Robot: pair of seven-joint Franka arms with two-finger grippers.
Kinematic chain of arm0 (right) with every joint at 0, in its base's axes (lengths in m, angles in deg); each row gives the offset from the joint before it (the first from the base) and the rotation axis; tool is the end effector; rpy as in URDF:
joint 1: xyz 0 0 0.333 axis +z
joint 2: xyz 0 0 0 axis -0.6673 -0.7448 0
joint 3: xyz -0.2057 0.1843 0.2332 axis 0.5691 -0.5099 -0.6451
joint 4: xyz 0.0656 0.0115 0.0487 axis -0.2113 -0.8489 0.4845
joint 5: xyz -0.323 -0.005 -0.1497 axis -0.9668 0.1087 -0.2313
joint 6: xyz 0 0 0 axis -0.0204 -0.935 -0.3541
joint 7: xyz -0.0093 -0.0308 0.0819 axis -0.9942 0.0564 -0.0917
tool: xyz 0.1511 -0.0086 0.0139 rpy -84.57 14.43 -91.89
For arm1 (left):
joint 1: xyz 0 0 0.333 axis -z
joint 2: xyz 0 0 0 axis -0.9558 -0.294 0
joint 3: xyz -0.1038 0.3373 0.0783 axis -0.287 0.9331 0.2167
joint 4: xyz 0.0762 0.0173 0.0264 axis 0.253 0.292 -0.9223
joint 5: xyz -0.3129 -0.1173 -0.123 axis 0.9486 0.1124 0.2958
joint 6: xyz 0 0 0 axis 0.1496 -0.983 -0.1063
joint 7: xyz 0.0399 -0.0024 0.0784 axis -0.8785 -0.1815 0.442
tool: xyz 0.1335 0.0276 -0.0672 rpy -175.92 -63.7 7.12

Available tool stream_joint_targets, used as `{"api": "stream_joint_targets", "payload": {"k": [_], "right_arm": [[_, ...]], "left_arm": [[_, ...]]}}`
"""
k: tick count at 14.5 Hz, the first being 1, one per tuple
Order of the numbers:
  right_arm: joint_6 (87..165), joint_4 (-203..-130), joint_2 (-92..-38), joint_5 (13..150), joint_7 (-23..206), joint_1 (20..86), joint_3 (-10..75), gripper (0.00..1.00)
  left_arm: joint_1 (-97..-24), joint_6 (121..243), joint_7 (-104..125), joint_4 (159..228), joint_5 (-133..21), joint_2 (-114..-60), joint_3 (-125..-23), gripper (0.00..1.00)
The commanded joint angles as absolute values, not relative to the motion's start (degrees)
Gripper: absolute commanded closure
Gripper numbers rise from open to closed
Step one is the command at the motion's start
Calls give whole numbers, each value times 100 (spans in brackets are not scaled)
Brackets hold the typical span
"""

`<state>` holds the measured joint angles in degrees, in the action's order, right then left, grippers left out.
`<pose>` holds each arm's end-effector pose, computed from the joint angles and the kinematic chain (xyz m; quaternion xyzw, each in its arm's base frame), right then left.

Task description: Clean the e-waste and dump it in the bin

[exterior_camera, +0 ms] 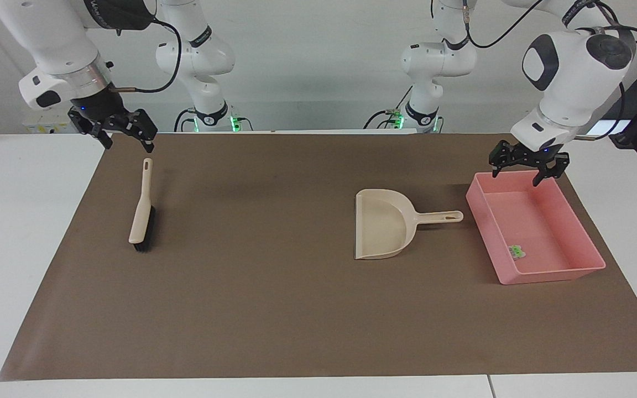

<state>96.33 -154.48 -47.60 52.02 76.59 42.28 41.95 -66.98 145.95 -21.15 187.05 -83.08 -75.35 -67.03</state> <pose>0.4969 -0.0171 0.6288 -0.9966 0.0804 0.0158 0.0073 0.5162 -0.0142 0.5635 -0.9864 0.1633 -0.0104 0.0153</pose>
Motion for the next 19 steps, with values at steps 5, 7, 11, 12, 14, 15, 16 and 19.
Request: {"api": "stream_joint_targets", "payload": {"k": [5, 7, 11, 12, 14, 15, 16, 19], "right_arm": [[9641, -15530, -4702, 5288, 7620, 4247, 4216, 0], [9641, -15530, -4702, 5288, 7620, 4247, 4216, 0], [9632, -15530, -4702, 5288, 7620, 4247, 4216, 0], [9632, -15530, -4702, 5288, 7620, 4247, 4216, 0], [9641, -15530, -4702, 5288, 7620, 4247, 4216, 0], [9641, -15530, -4702, 5288, 7620, 4247, 4216, 0], [9641, -15530, -4702, 5288, 7620, 4247, 4216, 0], [9641, -15530, -4702, 5288, 7620, 4247, 4216, 0]], "left_arm": [[-6701, 13187, -922, 17066, -8061, -7923, -6639, 0], [-6727, 12844, -436, 16775, -7963, -8003, -6639, 0], [-6745, 12667, -400, 16897, -8025, -7916, -6621, 0], [-6745, 12675, -408, 16888, -8025, -7924, -6621, 0], [-6745, 12649, -452, 16932, -8042, -7916, -6613, 0], [-6745, 12649, -452, 16984, -8042, -7881, -6613, 0], [-6736, 12640, -461, 16985, -8129, -7872, -6621, 0], [-6710, 12561, -461, 17029, -8227, -7845, -6621, 0]]}}
